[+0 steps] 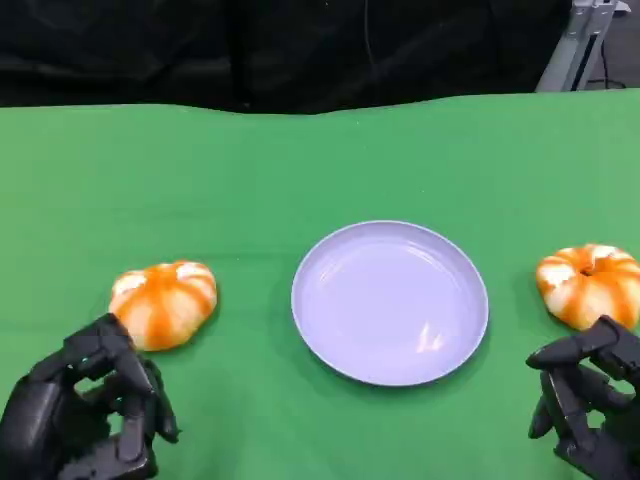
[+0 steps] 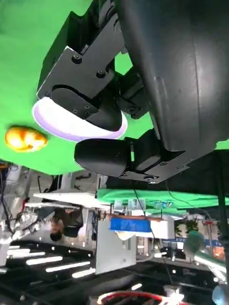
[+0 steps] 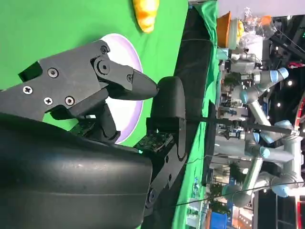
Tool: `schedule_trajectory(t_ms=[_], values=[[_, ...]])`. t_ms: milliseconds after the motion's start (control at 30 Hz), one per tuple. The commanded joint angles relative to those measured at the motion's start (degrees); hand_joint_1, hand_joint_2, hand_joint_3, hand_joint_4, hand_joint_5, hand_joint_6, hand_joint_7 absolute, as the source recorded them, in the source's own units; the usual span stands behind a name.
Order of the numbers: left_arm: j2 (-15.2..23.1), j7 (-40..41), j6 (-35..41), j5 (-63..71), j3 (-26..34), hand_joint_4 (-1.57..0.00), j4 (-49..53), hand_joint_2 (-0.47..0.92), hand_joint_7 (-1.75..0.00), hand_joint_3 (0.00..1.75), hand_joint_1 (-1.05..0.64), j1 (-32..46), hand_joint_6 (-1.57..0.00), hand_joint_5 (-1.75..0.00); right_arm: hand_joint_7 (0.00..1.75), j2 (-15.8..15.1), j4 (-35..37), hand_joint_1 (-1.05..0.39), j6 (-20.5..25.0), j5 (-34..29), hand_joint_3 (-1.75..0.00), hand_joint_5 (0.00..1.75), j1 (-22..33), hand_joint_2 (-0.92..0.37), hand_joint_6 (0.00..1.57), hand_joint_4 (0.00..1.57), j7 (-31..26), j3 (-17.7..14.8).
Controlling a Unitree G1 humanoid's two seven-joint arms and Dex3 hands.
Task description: Grasp the bread from the table and place it into the plate.
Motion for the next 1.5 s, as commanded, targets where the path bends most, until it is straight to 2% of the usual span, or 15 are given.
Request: schedule_trajectory(t_ms=[33, 100, 200, 300, 400, 467, 633, 867, 1033, 1500], values=[[6.3, 6.9, -13.6, 20.1, 2.3, -0.66, 0.6, 0.87, -0.40, 0.30, -0.27, -2.7, -0.77, -0.56, 1.41, -0.4, -0.4, -0.17, -0.1, -0.2, -0.76, 1.63, 0.1, -0.77, 0.80, 0.88, -0.5, -0.4], [8.1, 10.1, -13.9, 27.0, 3.1, -0.54, -1.7, 0.91, -0.14, 0.16, -0.42, -3.4, -0.68, -0.29, 1.41, -0.3, -0.5, -0.18, 0.2, -0.3, -0.76, 1.63, 0.1, -0.77, 0.81, 0.89, -0.9, -0.4], [11.2, 13.0, -9.9, 37.1, 3.7, -0.47, -6.7, 0.92, -0.04, 0.11, -0.55, -6.1, -0.61, -0.17, 1.42, -0.3, -0.4, -0.17, 0.2, -0.3, -0.77, 1.64, -0.2, -0.76, 0.80, 0.89, -1.0, -0.3], [15.3, 14.5, -6.3, 46.5, 3.3, -0.47, -9.3, 0.92, -0.02, 0.09, -0.68, -9.9, -0.60, -0.14, 1.40, -0.4, 0.0, -0.16, 0.1, 0.1, -0.78, 1.62, -0.5, -0.76, 0.81, 0.89, -0.7, -0.2], [16.8, 16.0, -5.0, 48.8, 2.3, -0.48, -9.7, 0.92, -0.02, 0.09, -0.72, -10.7, -0.60, -0.14, 1.39, -0.4, 0.0, -0.15, 0.2, 0.2, -0.79, 1.61, -0.5, -0.75, 0.82, 0.90, -0.7, -0.2], [19.7, 15.1, -2.4, 54.9, 0.7, -0.47, -10.2, 0.92, -0.01, 0.07, -0.76, -13.5, -0.58, -0.12, 1.38, -0.4, 0.0, -0.16, 0.1, 0.1, -0.80, 1.61, -0.4, -0.75, 0.82, 0.90, -0.8, -0.2], [23.7, 13.0, 1.4, 61.0, -5.0, -0.45, -7.2, 0.90, -0.01, 0.02, -0.81, -18.9, -0.56, -0.08, 1.39, -0.4, -0.9, -0.17, 1.0, -0.4, -0.79, 1.62, 0.1, -0.75, 0.82, 0.90, -1.3, -0.2], [26.0, 7.9, 7.8, 64.1, -12.8, -0.40, -1.7, 0.91, 0.00, 0.01, -0.86, -24.2, -0.47, -0.02, 1.39, -0.3, -1.9, -0.16, 1.6, -0.1, -0.79, 1.61, 0.2, -0.75, 0.83, 0.91, -1.5, 0.1], [27.5, 4.3, 11.3, 65.1, -16.5, -0.33, -0.1, 0.92, 0.00, 0.06, -0.98, -25.9, -0.36, 0.00, 1.40, -0.3, -1.9, -0.17, 1.4, -0.6, -0.79, 1.63, 0.2, -0.75, 0.82, 0.90, -1.7, 0.3], [28.0, 3.2, 18.3, 67.0, -22.5, -0.32, 5.6, 0.92, 0.00, 0.09, -1.01, -29.8, -0.36, 0.00, 1.38, -0.4, -2.0, -0.17, 1.6, -0.2, -0.82, 1.62, 0.2, -0.73, 0.82, 0.89, -1.7, 0.5]])
